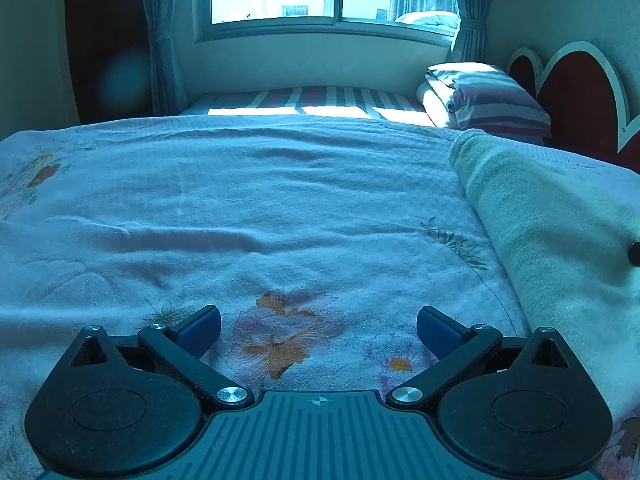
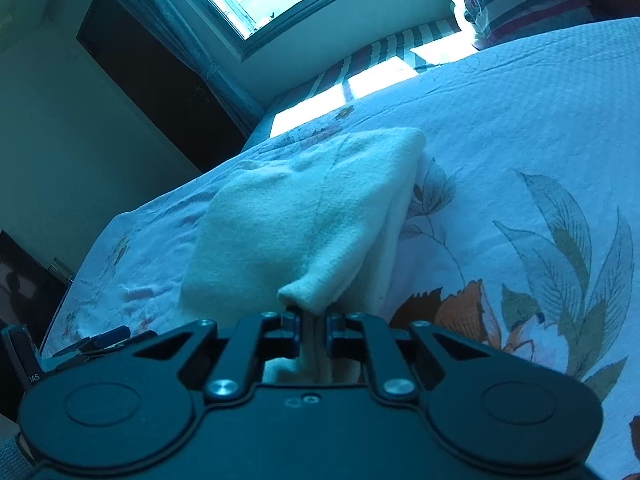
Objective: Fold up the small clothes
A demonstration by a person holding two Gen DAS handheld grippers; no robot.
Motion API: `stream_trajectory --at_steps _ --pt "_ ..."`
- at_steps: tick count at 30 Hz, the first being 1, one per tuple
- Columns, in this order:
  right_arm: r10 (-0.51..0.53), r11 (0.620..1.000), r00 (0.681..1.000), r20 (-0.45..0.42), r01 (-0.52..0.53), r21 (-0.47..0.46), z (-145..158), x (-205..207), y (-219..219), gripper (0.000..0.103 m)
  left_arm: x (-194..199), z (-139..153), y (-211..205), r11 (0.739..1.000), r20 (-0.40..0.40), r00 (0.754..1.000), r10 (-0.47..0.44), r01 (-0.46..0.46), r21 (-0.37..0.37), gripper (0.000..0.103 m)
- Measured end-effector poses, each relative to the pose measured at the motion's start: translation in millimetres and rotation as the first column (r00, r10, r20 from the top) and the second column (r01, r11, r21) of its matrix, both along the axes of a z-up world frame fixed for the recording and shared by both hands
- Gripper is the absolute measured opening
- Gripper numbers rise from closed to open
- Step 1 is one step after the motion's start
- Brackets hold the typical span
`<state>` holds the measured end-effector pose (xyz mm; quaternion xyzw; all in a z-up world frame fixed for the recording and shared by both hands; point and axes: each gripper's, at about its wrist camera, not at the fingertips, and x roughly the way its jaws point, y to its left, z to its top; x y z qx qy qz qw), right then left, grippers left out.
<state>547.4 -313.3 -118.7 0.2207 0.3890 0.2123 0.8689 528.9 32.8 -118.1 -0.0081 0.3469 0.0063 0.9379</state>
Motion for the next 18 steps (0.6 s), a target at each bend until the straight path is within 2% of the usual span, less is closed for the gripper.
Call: stream_trajectory --at_steps 3,12,14,15,16,18 --pt "0.001 1.000 1.000 -0.012 -0.002 -0.021 -5 2 -3 0.011 -1 -1 0 1.000 -0.007 1.000 0.000 0.000 -0.004 0.103" --pt "-0.031 0.999 0.999 -0.025 0.032 0.010 -8 -2 -6 0.012 -10 15 -15 0.996 0.019 0.998 -0.063 0.064 -0.054 0.103" --pt "-0.028 0.999 0.999 -0.046 0.030 0.034 -4 -5 -7 0.022 -15 19 -19 0.994 0.027 0.996 -0.085 0.087 -0.069 0.103" --pt "-0.009 0.998 0.998 -0.067 0.013 0.061 -3 -7 -7 0.035 -18 20 -21 0.992 0.032 0.995 -0.094 0.096 -0.078 0.103" --pt "0.005 0.997 0.997 -0.077 0.001 0.079 -1 -12 -8 0.043 -21 20 -23 0.991 0.030 0.995 -0.099 0.101 -0.085 0.103" --pt "-0.012 0.999 0.998 -0.061 0.015 0.052 4 -28 -10 0.044 -25 17 -27 0.987 0.026 0.992 -0.122 0.124 -0.106 0.103"
